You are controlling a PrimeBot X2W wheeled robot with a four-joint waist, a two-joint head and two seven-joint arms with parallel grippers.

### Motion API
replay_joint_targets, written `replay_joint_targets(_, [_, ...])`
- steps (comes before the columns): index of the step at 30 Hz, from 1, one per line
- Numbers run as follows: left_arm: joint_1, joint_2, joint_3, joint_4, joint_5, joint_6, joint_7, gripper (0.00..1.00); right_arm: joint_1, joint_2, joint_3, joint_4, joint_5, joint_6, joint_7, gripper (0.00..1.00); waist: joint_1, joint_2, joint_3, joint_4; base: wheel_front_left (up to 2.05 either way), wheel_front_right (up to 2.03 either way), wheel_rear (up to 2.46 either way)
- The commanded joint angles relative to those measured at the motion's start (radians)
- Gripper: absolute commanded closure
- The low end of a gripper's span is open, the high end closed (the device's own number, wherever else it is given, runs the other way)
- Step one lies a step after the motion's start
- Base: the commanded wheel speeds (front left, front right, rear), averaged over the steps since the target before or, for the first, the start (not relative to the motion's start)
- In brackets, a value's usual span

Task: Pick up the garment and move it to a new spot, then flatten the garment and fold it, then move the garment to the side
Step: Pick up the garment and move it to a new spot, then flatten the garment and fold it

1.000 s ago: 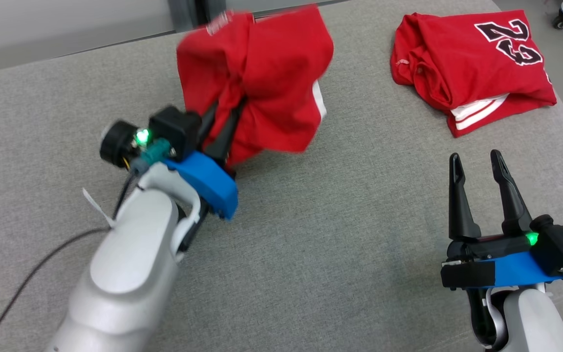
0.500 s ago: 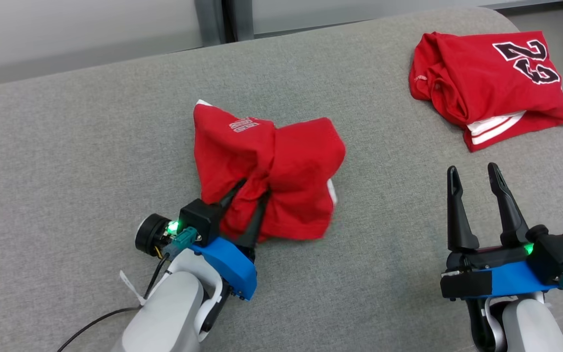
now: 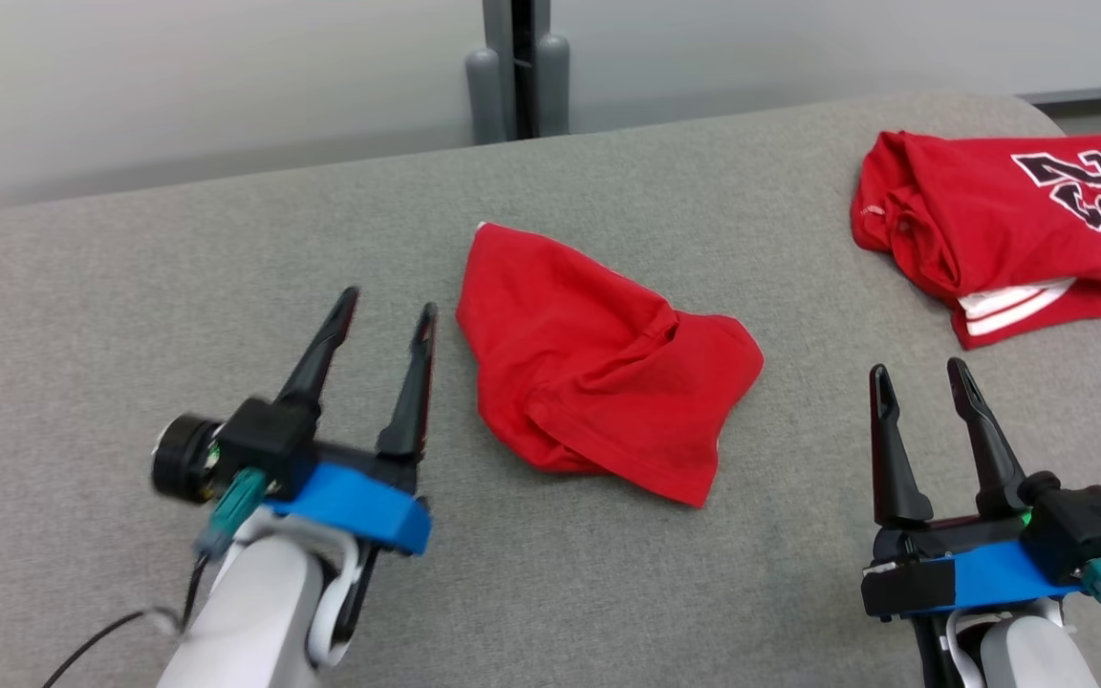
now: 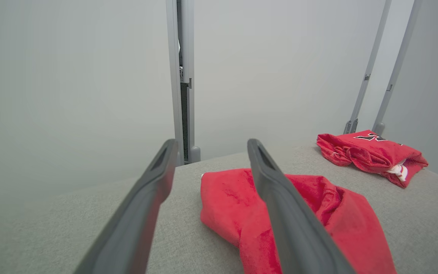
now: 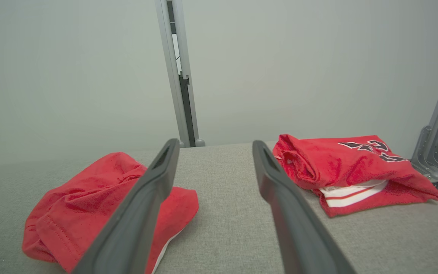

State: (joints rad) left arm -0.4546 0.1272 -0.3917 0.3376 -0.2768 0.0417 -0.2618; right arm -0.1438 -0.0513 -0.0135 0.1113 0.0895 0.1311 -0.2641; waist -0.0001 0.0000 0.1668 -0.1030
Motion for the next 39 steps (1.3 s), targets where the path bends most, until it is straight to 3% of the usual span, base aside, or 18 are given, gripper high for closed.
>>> replay_joint_targets(1, [0.045,0.012,0.024,-0.026,0.008,0.008,-0.003,0.0,0.011,0.002,-0.004,0.002,-0.002,-0.001,0.0,0.0,0.0001,0.0,-0.019,0.018,0.0,0.0,0.0])
replay_joint_targets(8, [0.201,0.026,0.163,-0.126,0.044,0.026,-0.003,0.0,0.042,0.002,-0.013,0.013,-0.005,-0.001,0.0,0.0,0.0001,0.0,-0.059,0.046,0.0,0.0,0.0])
replay_joint_targets(16, [0.332,-0.002,0.292,-0.183,0.077,0.019,-0.003,0.0,0.084,0.002,-0.021,0.029,0.002,-0.001,0.0,0.0,0.0001,0.0,-0.081,0.063,0.0,0.0,0.0])
replay_joint_targets(26, [0.391,-0.035,0.377,-0.188,0.112,-0.023,-0.003,0.0,0.106,0.002,-0.013,0.047,0.005,-0.001,0.0,0.0,0.0001,0.0,-0.099,0.071,0.0,0.0,0.0])
replay_joint_targets(39, [0.391,-0.064,0.414,-0.181,0.149,-0.062,-0.003,0.0,0.103,0.002,-0.006,0.061,0.01,-0.001,0.0,0.0,0.0001,0.0,-0.097,0.079,0.0,0.0,0.0])
